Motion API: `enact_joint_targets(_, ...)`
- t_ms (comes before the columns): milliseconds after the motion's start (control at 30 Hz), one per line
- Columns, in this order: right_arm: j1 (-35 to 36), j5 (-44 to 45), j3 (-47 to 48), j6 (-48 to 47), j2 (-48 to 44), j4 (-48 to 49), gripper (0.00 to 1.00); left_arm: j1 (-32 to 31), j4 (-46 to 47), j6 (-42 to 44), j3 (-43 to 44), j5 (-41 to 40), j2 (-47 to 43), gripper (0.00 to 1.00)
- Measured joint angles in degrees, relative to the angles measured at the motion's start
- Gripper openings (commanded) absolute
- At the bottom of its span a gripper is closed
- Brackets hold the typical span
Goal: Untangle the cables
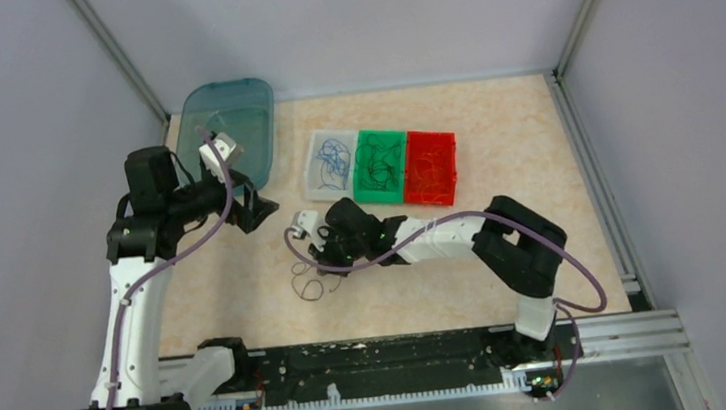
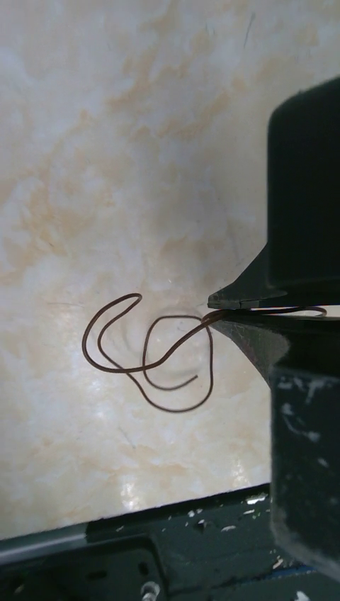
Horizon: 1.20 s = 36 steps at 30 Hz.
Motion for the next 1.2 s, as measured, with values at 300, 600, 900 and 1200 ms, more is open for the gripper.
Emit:
enact_joint_targets(300,-10.54,1.90,0.26,1.22,-16.44,0.74,0.00,0.00,0.70,-0.24,0.42,-0.83,0.00,1.00)
enact_joint_targets(600,-22.97,9.77,2.75,2.25,-19.19,-0.50,0.00,0.00,0.96,-0.22,0.42,-1.05,0.00,1.00)
enact_joint_targets(900,-26.16,17.25,6.95,2.38,-13.55,-3.30,0.00,0.00,1.05,-0.24,0.42,-1.05,0.02,1.00)
enact_joint_targets(1200,-26.21,25.79,15.82,2.27,1.86,-5.35,0.00,0.00,1.07,-0.24,0.50,-1.05,0.02,1.00)
